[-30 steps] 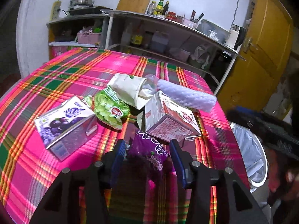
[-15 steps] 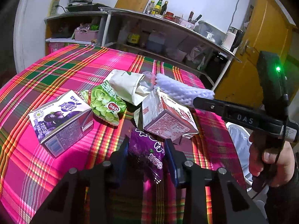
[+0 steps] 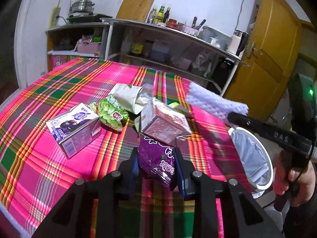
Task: Collect trash
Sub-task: 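Carry snack bag and foam sleeve over the bin and release both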
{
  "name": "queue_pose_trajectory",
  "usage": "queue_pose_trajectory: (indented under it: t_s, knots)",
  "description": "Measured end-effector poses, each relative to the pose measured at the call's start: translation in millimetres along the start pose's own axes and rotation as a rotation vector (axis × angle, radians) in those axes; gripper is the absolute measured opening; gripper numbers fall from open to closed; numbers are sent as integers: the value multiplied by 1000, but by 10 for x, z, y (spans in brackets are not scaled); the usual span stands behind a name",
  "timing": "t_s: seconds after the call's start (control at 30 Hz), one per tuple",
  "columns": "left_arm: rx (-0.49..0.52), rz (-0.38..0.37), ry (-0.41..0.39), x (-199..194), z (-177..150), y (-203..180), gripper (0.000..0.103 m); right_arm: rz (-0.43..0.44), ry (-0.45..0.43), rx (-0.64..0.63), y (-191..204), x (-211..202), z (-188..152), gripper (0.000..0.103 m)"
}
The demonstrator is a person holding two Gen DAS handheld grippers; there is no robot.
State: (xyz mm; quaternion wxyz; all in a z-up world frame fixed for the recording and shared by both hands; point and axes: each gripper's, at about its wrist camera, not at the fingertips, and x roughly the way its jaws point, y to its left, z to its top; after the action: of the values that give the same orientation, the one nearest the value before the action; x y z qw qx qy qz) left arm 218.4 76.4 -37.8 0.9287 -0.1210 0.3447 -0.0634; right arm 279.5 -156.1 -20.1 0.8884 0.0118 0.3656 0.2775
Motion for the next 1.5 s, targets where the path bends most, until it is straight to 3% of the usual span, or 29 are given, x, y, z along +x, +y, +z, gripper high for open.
queue_pose_trajectory:
  t_s: [0.3, 0.67, 1.33, 1.5]
  knots:
    - [62, -69, -14, -158, 13, -407, 33, -75, -38, 101, -242, -638, -449, 21]
    - [178, -197, 5, -41, 18, -1124, 33, -171, -61, 221, -655, -1134, -821, 21]
    - [280, -316, 107, 586, -67, -1941, 33, -272, -3, 350, -1262, -1219, -1146, 21]
    - [302, -325, 147, 801, -114, -2083, 35, -272, 16, 369, -1359, -1187, -1219, 29]
